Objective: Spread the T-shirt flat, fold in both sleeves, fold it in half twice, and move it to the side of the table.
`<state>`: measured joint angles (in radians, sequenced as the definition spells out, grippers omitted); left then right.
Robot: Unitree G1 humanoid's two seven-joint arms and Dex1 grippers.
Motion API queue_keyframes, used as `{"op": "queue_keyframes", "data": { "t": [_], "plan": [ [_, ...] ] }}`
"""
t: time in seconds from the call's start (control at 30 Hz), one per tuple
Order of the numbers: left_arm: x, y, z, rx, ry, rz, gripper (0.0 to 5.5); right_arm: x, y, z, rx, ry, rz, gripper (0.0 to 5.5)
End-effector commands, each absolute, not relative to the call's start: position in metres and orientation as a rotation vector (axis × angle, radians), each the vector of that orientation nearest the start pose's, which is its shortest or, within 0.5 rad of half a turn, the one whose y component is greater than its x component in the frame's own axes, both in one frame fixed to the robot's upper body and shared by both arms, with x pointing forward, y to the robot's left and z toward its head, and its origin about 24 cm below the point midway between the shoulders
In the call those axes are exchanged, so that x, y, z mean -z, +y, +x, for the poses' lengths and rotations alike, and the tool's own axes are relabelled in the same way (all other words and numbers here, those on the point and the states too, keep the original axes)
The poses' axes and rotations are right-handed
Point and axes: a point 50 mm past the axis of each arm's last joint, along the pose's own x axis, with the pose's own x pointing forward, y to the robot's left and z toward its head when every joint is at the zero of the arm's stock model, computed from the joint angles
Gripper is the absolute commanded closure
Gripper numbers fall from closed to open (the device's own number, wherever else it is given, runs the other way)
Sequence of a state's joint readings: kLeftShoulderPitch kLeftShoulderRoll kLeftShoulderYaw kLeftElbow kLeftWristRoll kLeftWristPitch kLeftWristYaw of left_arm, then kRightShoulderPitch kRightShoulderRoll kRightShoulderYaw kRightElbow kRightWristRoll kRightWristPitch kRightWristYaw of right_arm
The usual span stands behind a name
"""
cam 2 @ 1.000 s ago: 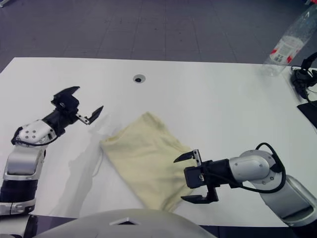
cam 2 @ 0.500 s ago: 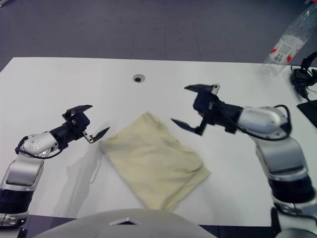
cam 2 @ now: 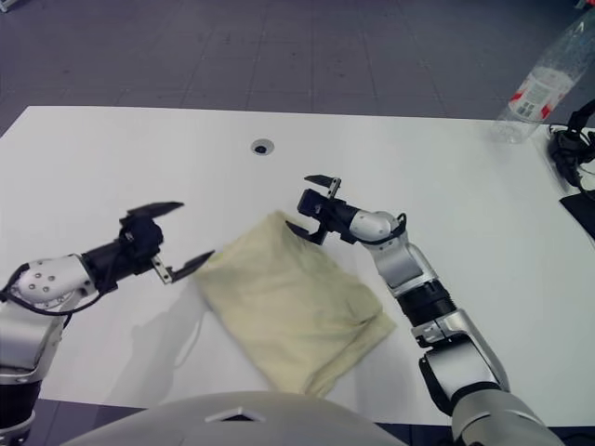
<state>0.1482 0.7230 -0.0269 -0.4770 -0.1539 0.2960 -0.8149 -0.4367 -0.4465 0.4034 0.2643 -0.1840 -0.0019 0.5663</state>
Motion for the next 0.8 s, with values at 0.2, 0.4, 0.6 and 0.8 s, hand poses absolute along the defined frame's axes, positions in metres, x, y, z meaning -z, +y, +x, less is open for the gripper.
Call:
{"op": "queue_keyframes", "data": {
  "t": [0.2, 0.4, 0.6, 0.8],
  "plan": [
    [-0.058, 0.194, 0.218, 0.866, 0.389, 0.731, 0.11, -0.041, -0.142, 0.318, -0.837, 0.224, -0.89, 0.1],
    [-0.044, 0.196, 0.231, 0.828, 0.412, 0.844, 0.11, -0.041, -0.16, 0.309, -0.818, 0.232, -0.984, 0.1],
    [-0.049, 0.2, 0.254, 0.799, 0.38, 0.899, 0.11, -0.051, -0.186, 0.289, -0.716, 0.269, -0.955, 0.1],
    [-0.064, 0.176, 0.257, 0.924, 0.181, 0.874, 0.11, -0.067, -0.202, 0.265, -0.613, 0.261, -1.039, 0.1]
  ]
}}
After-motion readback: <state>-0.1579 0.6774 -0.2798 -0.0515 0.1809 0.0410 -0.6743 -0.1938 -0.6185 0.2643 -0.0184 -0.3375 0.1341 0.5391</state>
